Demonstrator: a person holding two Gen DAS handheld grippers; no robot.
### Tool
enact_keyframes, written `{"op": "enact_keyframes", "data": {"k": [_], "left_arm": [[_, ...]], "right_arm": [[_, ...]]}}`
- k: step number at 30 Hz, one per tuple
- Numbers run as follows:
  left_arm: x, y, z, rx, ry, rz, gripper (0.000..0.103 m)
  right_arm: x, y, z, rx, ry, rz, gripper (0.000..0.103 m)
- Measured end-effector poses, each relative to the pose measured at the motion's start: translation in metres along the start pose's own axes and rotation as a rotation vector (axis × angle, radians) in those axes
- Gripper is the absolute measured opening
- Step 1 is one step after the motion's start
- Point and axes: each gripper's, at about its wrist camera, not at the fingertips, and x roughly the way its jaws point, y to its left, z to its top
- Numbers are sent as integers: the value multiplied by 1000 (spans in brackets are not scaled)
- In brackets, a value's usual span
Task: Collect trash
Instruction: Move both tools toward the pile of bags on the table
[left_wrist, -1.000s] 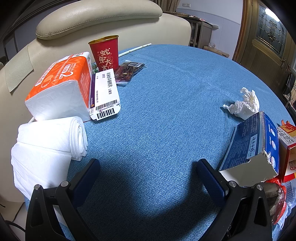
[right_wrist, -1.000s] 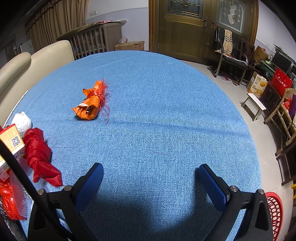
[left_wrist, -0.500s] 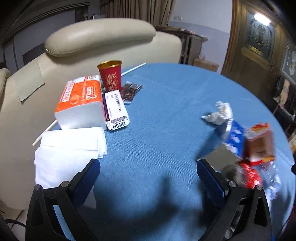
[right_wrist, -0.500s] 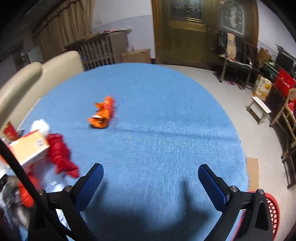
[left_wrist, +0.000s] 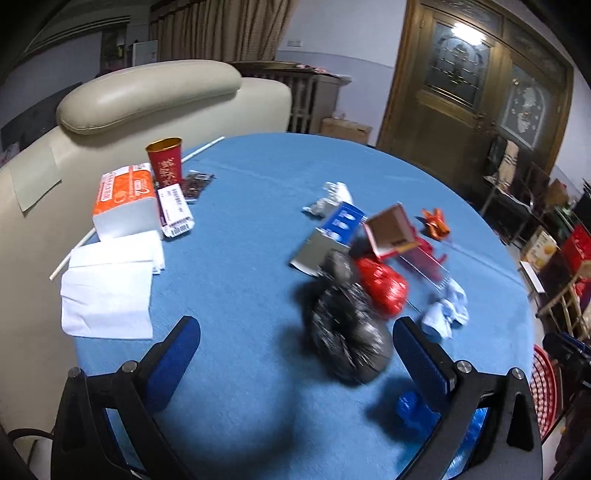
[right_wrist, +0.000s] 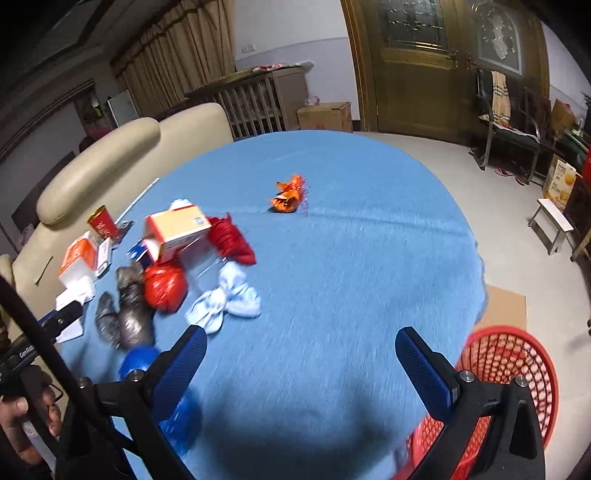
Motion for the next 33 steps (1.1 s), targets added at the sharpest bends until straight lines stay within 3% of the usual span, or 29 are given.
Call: {"op": "enact_keyframes", "data": {"k": [14,33], "left_arm": [[-5,-8,-16,32,37,-20,103],[-6,-5,-16,25,55,-25,103]], "right_arm": [[-21,33,-50,-72,21,51,103],[-17,58,-59,-143,44,83,103]]}}
